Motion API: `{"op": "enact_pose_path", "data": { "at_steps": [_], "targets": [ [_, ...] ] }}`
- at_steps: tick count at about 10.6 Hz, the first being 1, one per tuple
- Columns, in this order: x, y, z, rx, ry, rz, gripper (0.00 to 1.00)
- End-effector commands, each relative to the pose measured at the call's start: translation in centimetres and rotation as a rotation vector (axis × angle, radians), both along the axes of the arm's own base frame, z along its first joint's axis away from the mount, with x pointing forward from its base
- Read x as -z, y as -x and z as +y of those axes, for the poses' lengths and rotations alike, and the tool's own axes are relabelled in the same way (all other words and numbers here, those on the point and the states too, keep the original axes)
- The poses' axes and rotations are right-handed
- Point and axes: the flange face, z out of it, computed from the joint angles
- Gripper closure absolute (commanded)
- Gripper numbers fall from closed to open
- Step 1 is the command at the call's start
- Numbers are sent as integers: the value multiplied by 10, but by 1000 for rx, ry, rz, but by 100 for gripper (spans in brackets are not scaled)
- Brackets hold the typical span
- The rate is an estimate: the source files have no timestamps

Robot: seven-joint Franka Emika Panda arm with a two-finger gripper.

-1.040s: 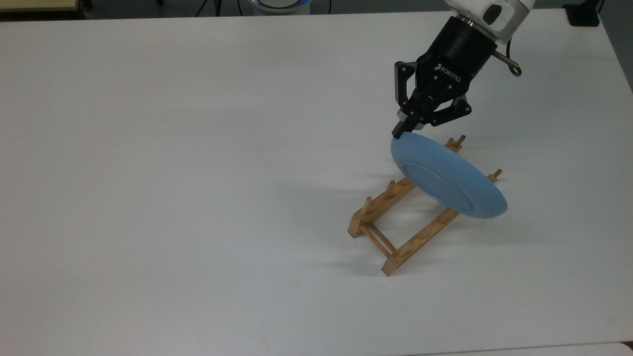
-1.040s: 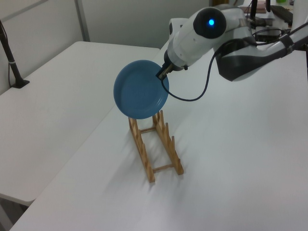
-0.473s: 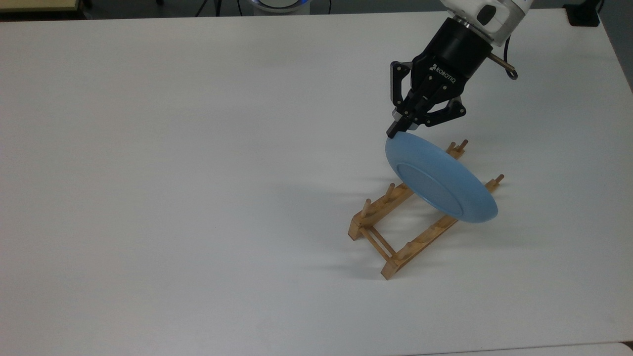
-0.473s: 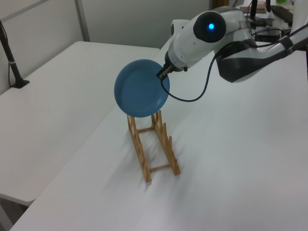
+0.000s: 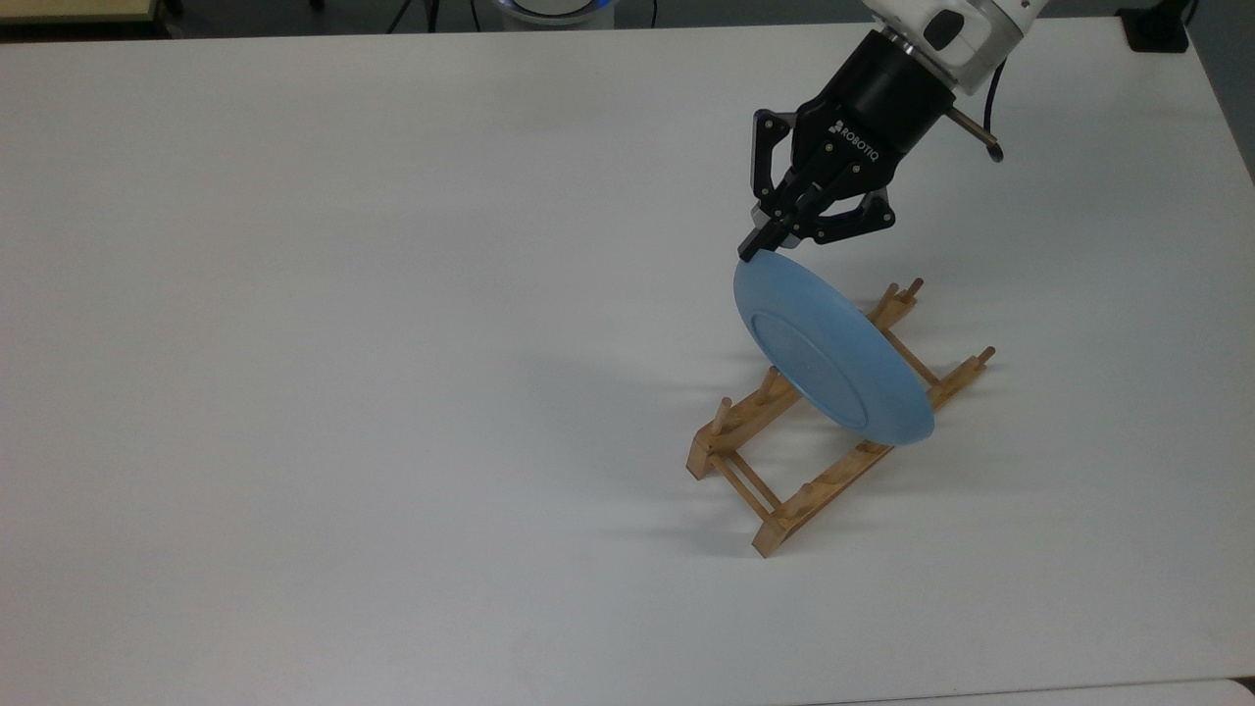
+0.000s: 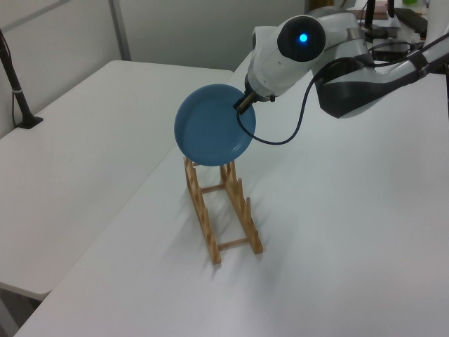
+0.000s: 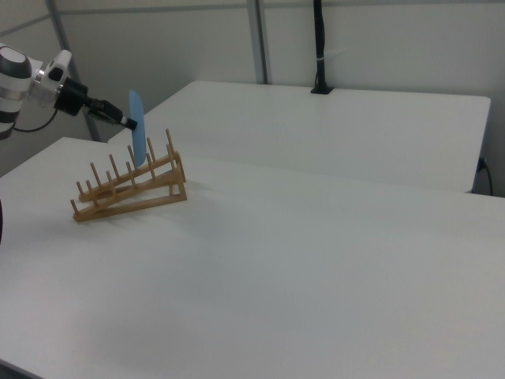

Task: Place plate in plate rack
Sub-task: 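Lower the plate edge-first into a slot of the rack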

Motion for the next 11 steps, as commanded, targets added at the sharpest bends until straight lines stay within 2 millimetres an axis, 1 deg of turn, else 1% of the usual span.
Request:
{"op": "enact_pose_path", "data": {
  "at_steps": [1, 2, 3, 4, 5, 6, 7, 8, 9, 10, 11],
  "targets": [
    [10, 7, 3, 15, 21, 8, 98],
    [19, 6, 5, 11, 29, 17, 92],
    [29, 3, 8, 3, 38, 25, 90],
    [43, 0, 11, 1, 51, 39, 89],
    [48, -2, 11, -2, 52, 41, 85],
    [47, -3, 14, -15, 42, 33, 83],
    [46, -3, 15, -25, 35, 29, 68],
    [45, -4, 14, -26, 36, 29, 66],
    [44, -4, 15, -28, 37, 25, 62],
    [40, -6, 17, -43, 35, 8, 41],
    [42, -7, 20, -58, 29, 3, 29]
  ]
}}
